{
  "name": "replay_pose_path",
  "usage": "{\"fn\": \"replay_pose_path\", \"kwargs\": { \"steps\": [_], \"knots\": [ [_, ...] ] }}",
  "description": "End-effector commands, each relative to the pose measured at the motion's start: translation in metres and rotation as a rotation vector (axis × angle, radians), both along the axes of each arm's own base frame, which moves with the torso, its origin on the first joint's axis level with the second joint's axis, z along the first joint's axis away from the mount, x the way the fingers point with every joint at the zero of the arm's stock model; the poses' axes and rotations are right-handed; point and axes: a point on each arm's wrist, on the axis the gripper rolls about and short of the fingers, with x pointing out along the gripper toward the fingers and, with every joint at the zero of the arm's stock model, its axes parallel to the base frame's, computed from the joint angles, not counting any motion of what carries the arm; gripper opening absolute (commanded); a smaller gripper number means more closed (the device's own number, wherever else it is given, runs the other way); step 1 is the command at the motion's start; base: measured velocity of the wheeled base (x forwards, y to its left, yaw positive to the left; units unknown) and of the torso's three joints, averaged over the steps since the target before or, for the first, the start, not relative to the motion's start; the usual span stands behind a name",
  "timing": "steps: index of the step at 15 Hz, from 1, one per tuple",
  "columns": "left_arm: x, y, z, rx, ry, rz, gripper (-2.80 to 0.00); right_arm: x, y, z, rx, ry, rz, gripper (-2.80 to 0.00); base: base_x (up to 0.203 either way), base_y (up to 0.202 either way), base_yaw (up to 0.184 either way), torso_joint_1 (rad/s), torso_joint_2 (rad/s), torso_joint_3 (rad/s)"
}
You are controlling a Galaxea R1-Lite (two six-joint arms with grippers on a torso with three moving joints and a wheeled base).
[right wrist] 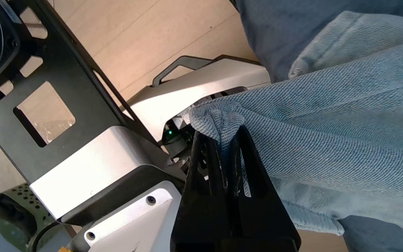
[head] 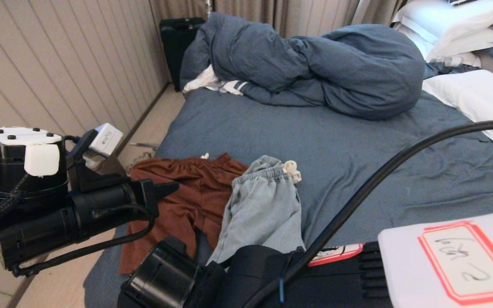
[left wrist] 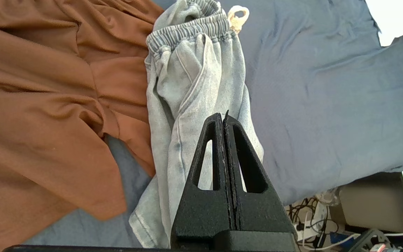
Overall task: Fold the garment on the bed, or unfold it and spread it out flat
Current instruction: Fold the blue shorts
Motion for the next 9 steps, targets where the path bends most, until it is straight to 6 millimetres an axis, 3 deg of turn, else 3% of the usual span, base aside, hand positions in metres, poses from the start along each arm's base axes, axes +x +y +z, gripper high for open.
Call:
{"fn": "replay_pose_path", "kwargs": {
  "steps": [1,2,9],
  "knots": [
    [0.0007,-0.0005,-0.0008,-0.001,0.004,-0.002,-2.8,-0.003,0.0042,-0.0077,-0.025,0.008,0.007,-0.82,0.0,0.0,0.0,0.0,0.0,0.0],
    [0.0005,-0.0004,-0.0005,-0.001,0.003,-0.003,-2.8,-0.0029,0.0045,-0.0086,-0.029,0.008,0.009,0.0,0.0,0.0,0.0,0.0,0.0,0.0],
    [0.0005,-0.0005,-0.0016,0.001,0.007,-0.005,-2.8,0.0001,-0.0032,-0.0099,-0.049,0.004,0.009,0.0,0.0,0.0,0.0,0.0,0.0,0.0]
  ]
}}
